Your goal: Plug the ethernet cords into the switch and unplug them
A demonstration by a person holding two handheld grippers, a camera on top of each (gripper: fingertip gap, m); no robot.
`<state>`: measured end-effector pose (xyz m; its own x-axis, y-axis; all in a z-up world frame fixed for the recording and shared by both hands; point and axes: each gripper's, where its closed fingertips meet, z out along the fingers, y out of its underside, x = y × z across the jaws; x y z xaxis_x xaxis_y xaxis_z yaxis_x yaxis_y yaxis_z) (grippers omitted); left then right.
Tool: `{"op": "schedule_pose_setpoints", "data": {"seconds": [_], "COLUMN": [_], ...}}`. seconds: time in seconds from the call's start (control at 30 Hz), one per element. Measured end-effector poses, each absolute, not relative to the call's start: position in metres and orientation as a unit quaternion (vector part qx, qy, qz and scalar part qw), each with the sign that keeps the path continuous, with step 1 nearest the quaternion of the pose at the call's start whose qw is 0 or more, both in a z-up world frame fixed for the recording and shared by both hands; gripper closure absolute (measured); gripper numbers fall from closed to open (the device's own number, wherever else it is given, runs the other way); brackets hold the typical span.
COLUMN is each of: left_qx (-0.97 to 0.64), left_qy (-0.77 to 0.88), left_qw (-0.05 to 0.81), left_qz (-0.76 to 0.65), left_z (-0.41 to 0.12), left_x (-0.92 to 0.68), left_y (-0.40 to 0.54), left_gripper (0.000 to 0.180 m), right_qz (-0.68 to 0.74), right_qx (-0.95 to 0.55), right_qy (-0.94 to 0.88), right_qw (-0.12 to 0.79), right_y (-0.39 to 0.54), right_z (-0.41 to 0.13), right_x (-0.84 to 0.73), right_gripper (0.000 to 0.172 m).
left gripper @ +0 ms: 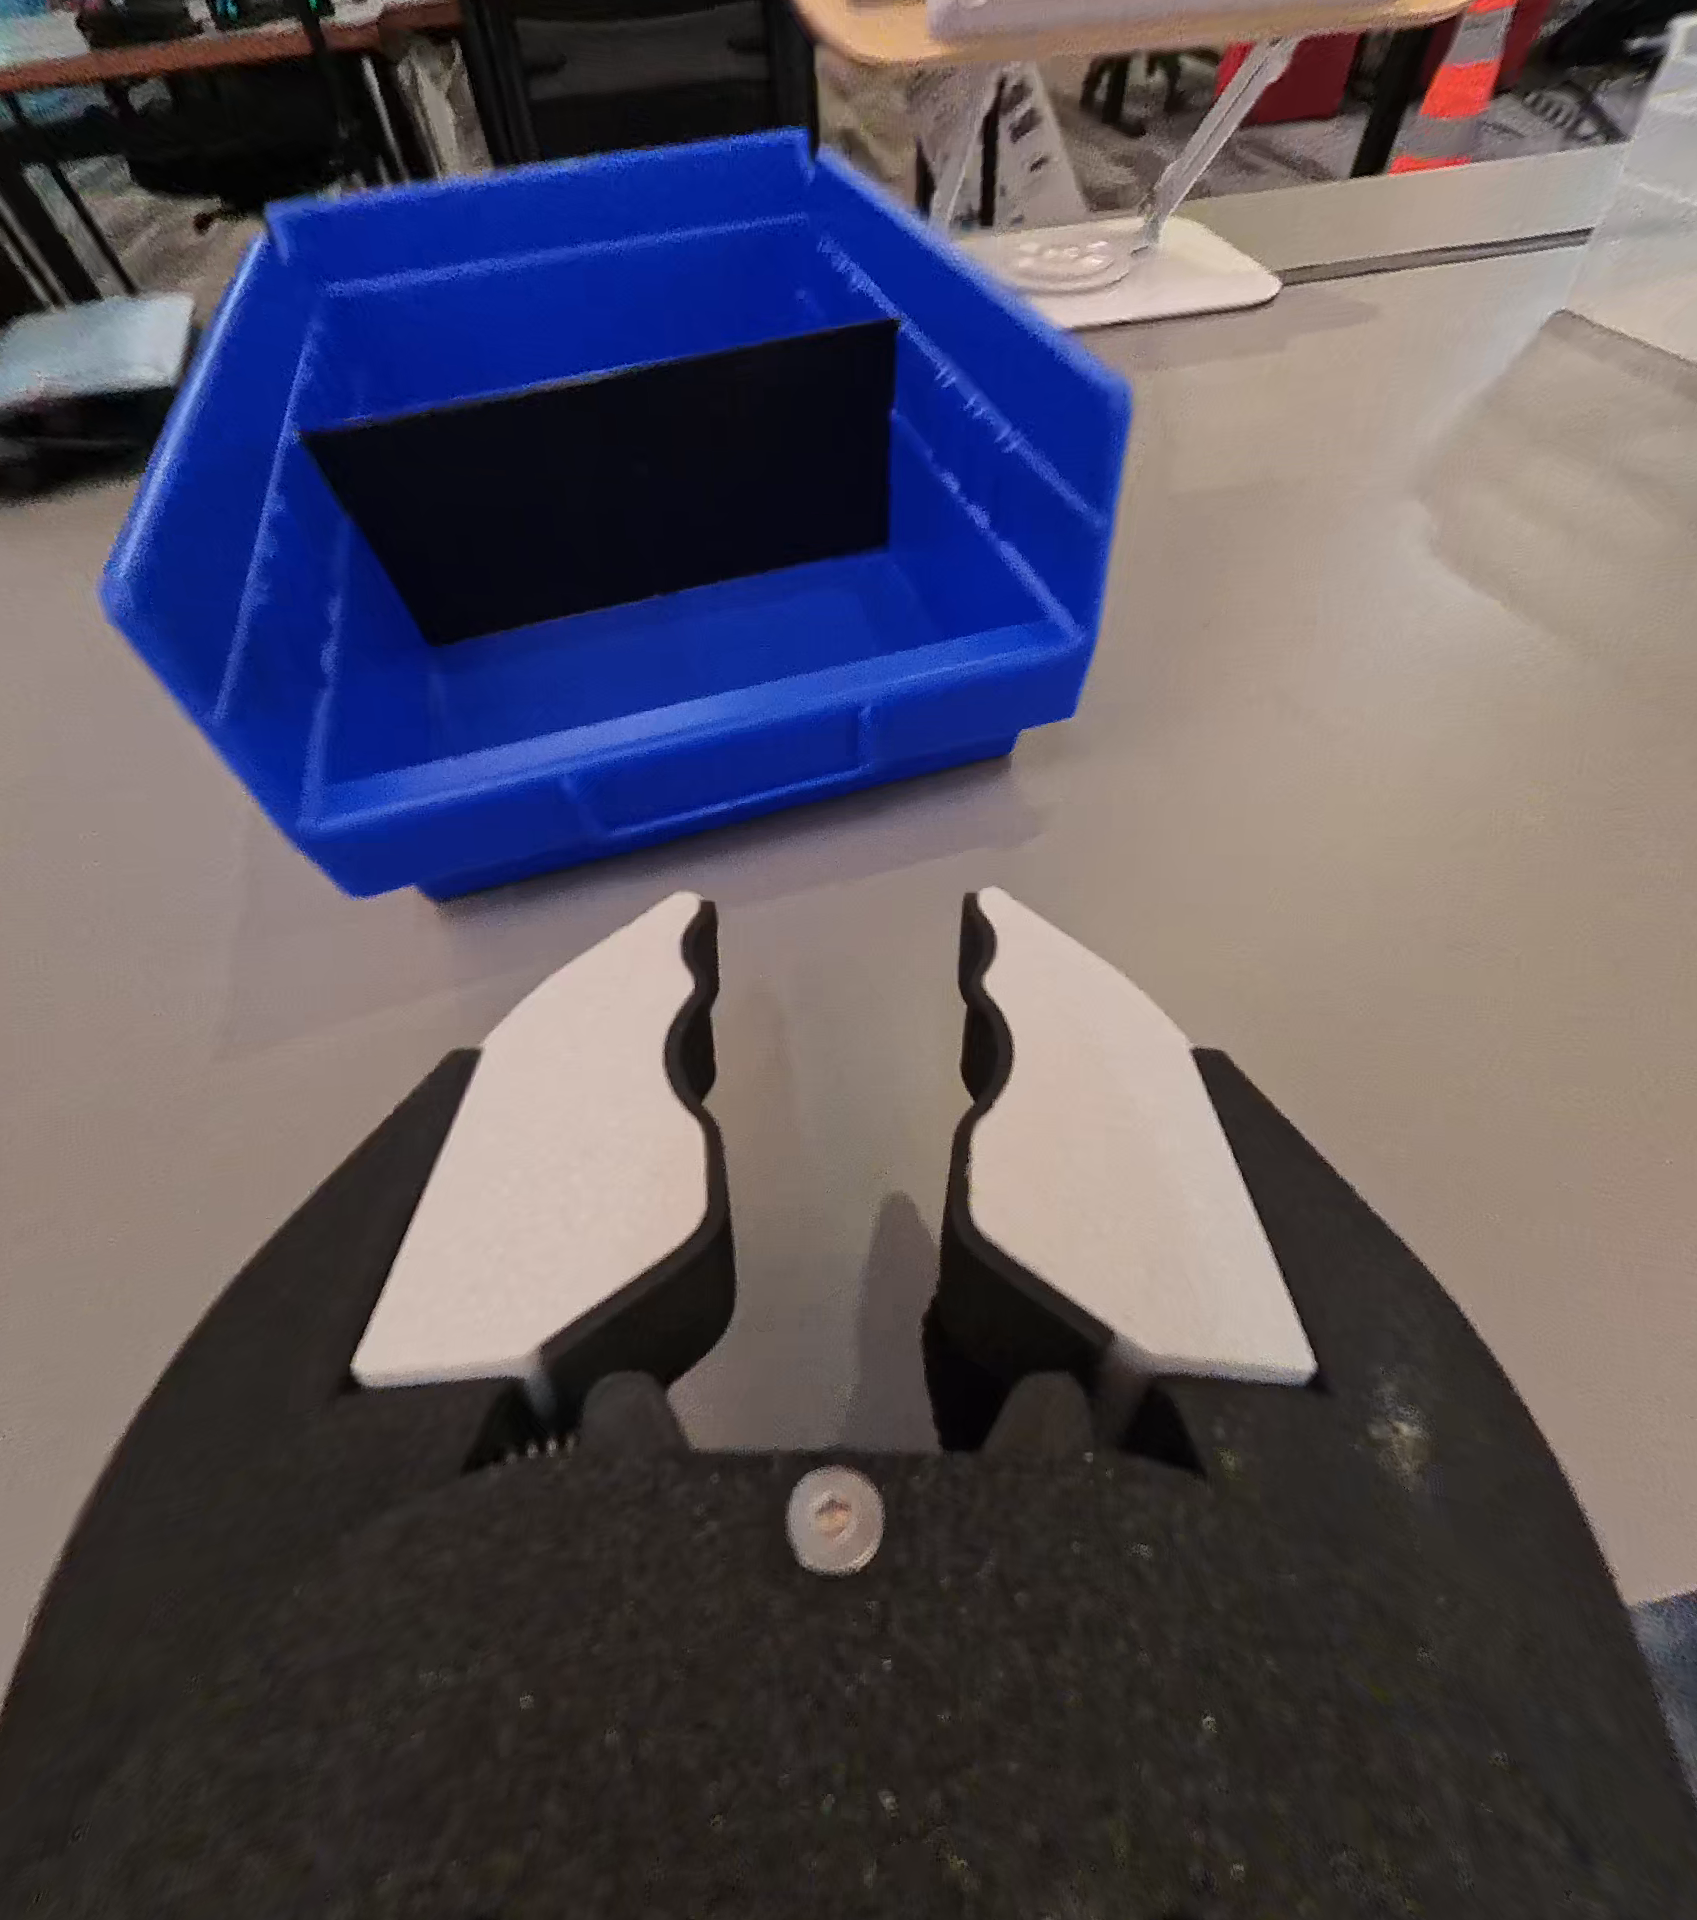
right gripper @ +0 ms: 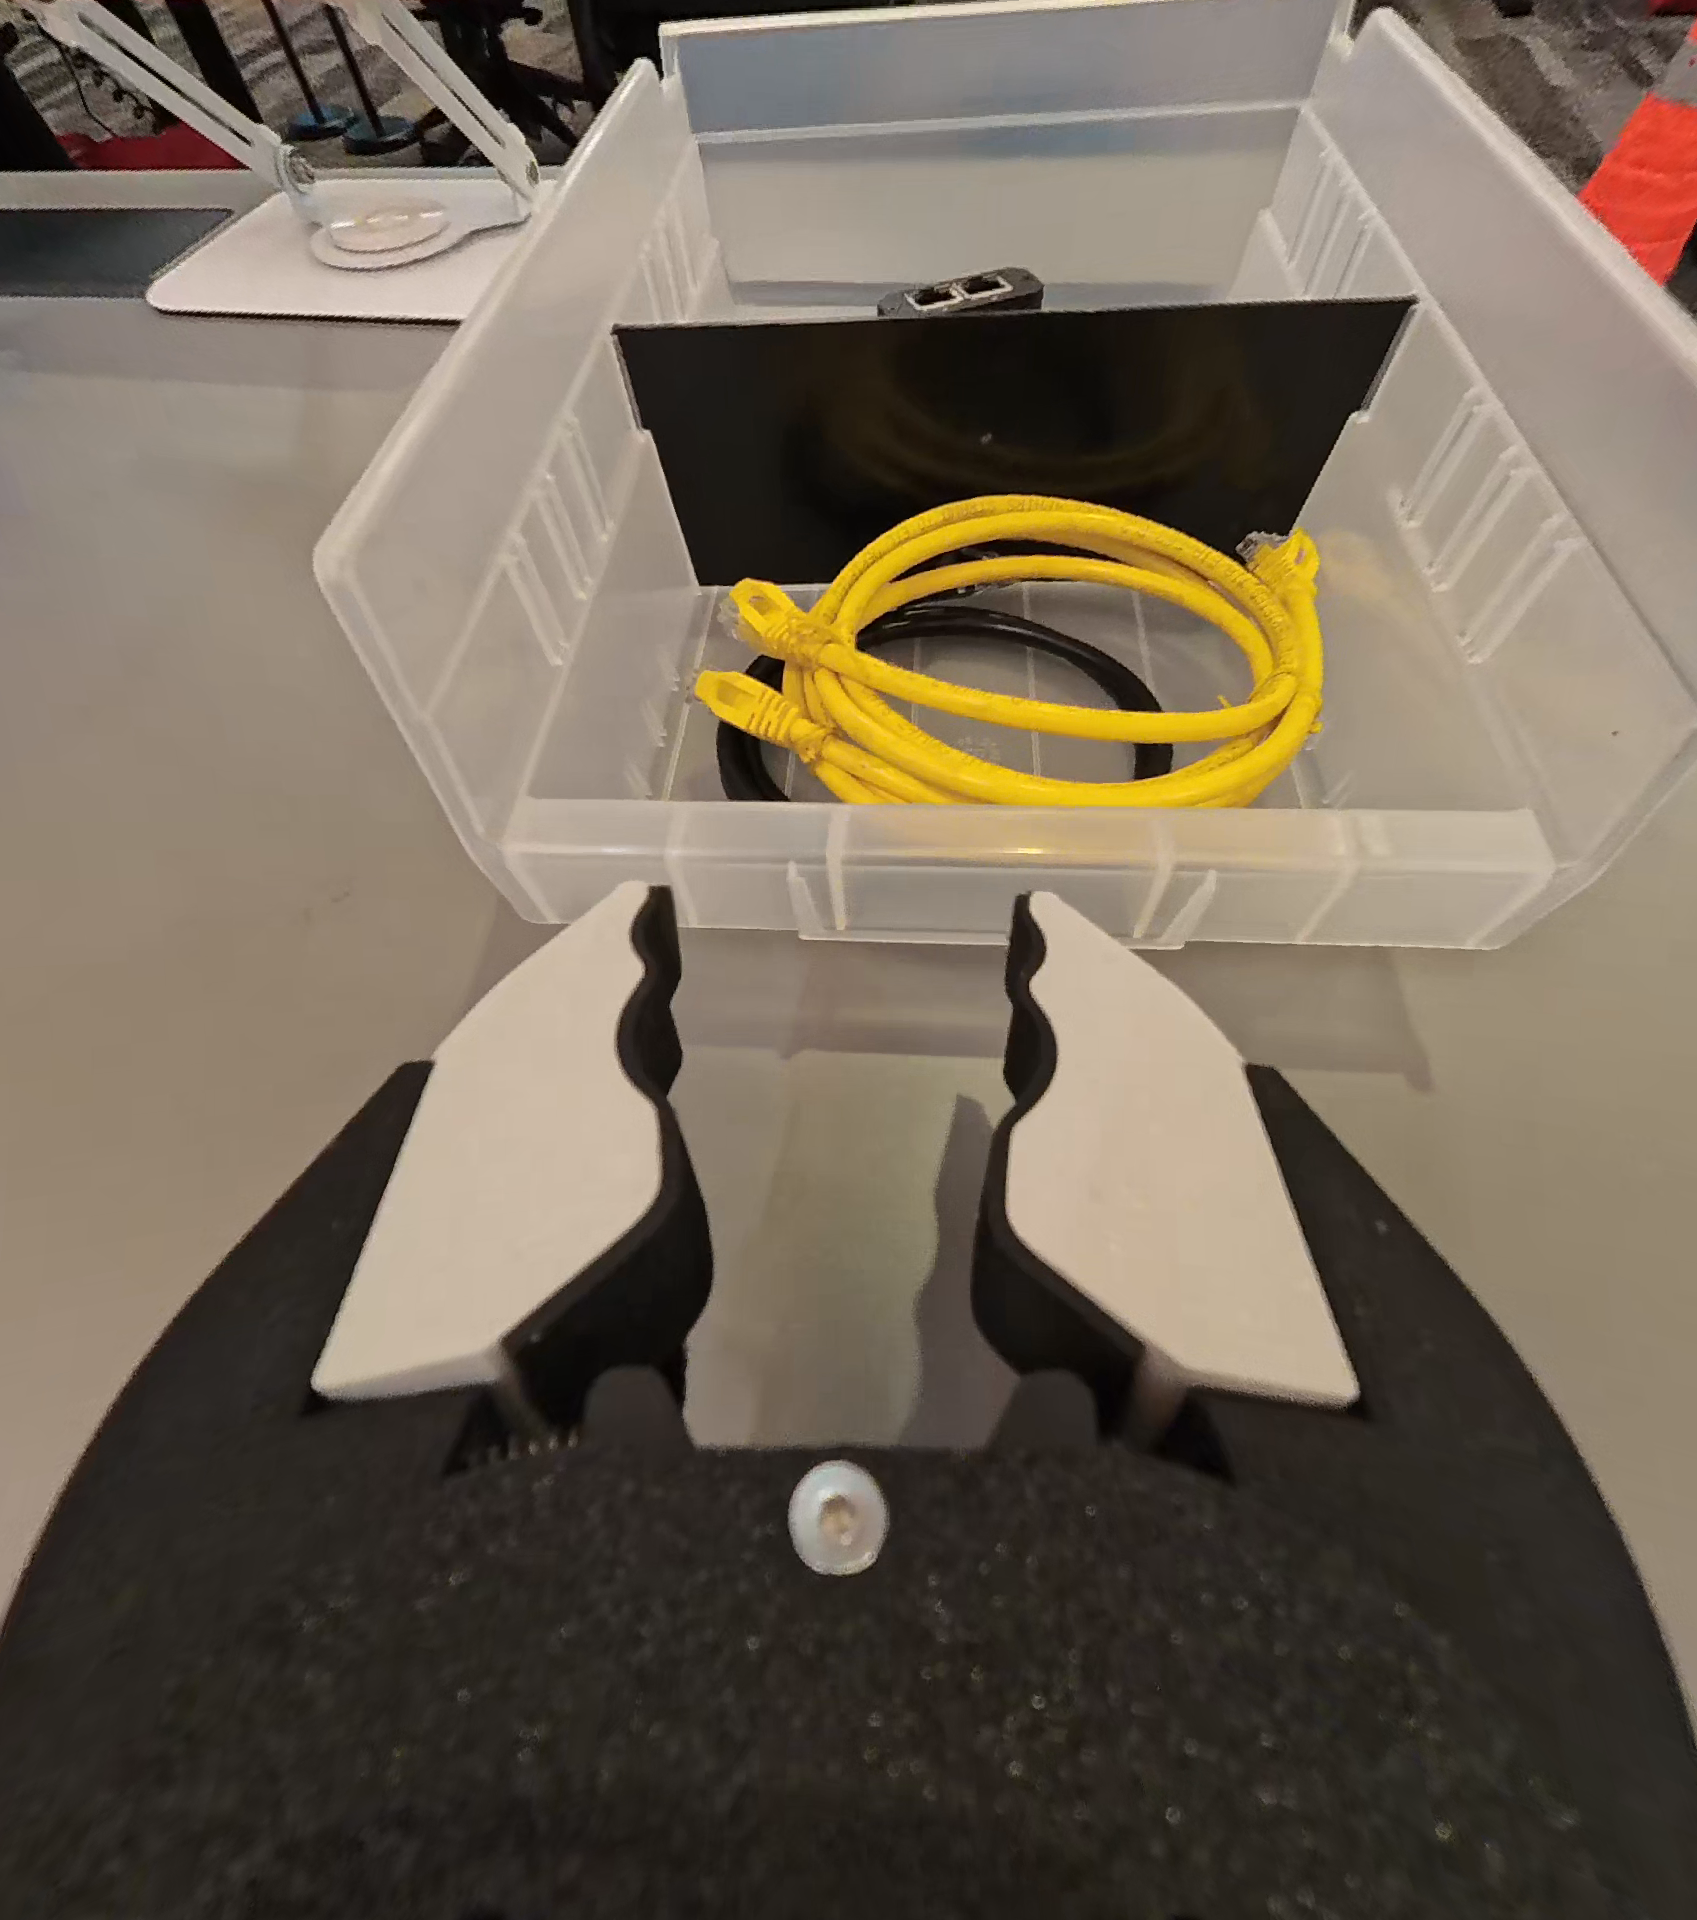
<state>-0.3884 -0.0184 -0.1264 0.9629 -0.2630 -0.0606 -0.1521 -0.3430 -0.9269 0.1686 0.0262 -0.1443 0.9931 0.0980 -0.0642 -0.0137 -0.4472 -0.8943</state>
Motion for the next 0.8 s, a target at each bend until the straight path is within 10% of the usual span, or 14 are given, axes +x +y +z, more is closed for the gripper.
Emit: {"op": "schedule_pose_setpoints", "data": {"seconds": [0.47, 0.8], "left_qx": [-0.769, -0.801], "left_qy": [0.347, 0.291], "left_qw": [0.519, 0.483], "left_qz": [-0.139, -0.202], "left_z": [-0.133, -0.131], "left_x": [-0.067, 0.01], "left_y": [-0.016, 0.069], "left_gripper": [0.124, 0.101], "right_qz": [0.27, 0.248], "right_qx": [-0.785, -0.702], "right_qy": [-0.171, -0.105], "right_qw": [0.53, 0.659], "right_y": [0.045, 0.009], "right_z": [-0.116, -0.048], "right_x": [0.029, 0.116], "right_gripper": [0.08, 0.122]}}
